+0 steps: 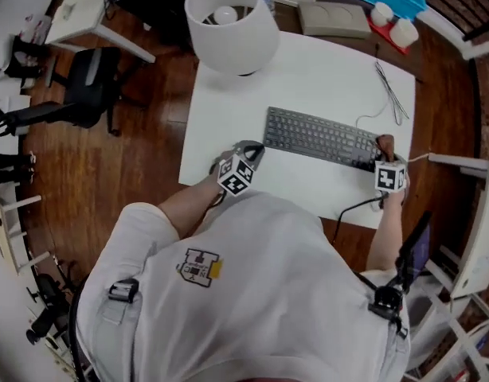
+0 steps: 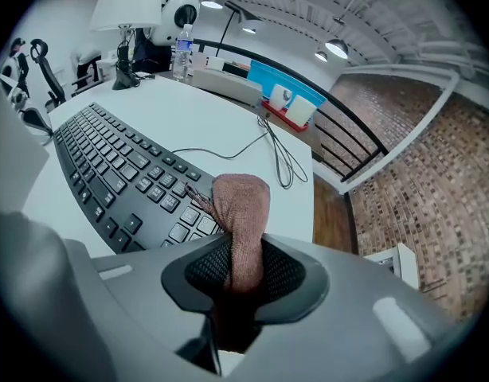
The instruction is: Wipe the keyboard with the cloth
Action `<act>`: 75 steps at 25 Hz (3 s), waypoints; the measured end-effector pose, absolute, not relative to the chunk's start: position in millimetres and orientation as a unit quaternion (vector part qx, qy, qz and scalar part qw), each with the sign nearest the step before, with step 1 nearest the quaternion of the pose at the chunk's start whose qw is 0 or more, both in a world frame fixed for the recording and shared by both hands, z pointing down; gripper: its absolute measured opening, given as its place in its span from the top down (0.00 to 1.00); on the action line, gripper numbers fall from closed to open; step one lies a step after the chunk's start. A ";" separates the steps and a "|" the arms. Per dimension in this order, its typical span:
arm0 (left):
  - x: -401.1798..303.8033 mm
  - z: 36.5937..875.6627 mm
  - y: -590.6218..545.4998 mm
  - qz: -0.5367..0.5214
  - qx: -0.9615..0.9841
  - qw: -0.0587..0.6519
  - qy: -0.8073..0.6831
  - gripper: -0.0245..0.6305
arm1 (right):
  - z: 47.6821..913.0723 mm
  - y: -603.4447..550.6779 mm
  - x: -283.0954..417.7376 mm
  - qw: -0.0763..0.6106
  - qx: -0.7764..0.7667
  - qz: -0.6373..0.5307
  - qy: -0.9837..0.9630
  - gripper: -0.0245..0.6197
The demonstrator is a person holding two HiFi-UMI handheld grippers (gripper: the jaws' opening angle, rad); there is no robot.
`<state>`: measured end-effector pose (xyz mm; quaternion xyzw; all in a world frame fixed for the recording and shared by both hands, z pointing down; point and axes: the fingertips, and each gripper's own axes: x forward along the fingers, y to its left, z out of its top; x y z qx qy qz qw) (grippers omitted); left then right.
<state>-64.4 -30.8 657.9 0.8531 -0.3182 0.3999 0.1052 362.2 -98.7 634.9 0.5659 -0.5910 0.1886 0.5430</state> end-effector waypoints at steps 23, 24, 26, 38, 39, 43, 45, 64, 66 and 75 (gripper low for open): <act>-78.3 639.8 -29.2 0.373 0.867 0.112 -0.313 0.96 | 596.1 -97.0 91.5 0.513 0.394 0.070 -0.759 0.82; -76.5 639.0 -28.8 0.373 0.867 0.110 -0.312 0.96 | 594.9 -94.9 65.3 0.509 0.371 0.058 -0.774 0.82; -74.6 637.7 -29.7 0.373 0.868 0.108 -0.311 0.96 | 590.5 -90.8 13.5 0.505 0.325 0.034 -0.799 0.82; -76.2 635.6 -29.2 0.378 0.869 0.107 -0.300 0.96 | 619.2 -70.3 -73.4 0.529 0.239 -0.002 -0.814 0.81; -76.4 635.5 -28.8 0.377 0.869 0.107 -0.301 0.96 | 619.1 -70.0 -72.5 0.528 0.242 0.000 -0.814 0.81; -76.2 635.7 -28.2 0.379 0.869 0.108 -0.301 0.96 | 618.6 -71.9 -60.7 0.522 0.258 0.014 -0.813 0.81; -75.4 635.9 -28.3 0.379 0.868 0.108 -0.301 0.96 | 617.9 -73.4 -51.4 0.519 0.268 0.022 -0.811 0.81; -77.2 635.2 -29.8 0.378 0.868 0.110 -0.301 0.96 | 617.1 -88.3 109.7 0.516 0.415 0.101 -0.743 0.82; -77.4 635.0 -29.1 0.379 0.868 0.109 -0.301 0.96 | 616.6 -87.4 130.2 0.517 0.430 0.106 -0.733 0.82; -77.6 634.6 -28.7 0.384 0.867 0.106 -0.299 0.96 | 615.8 -83.7 244.1 0.523 0.519 0.136 -0.662 0.82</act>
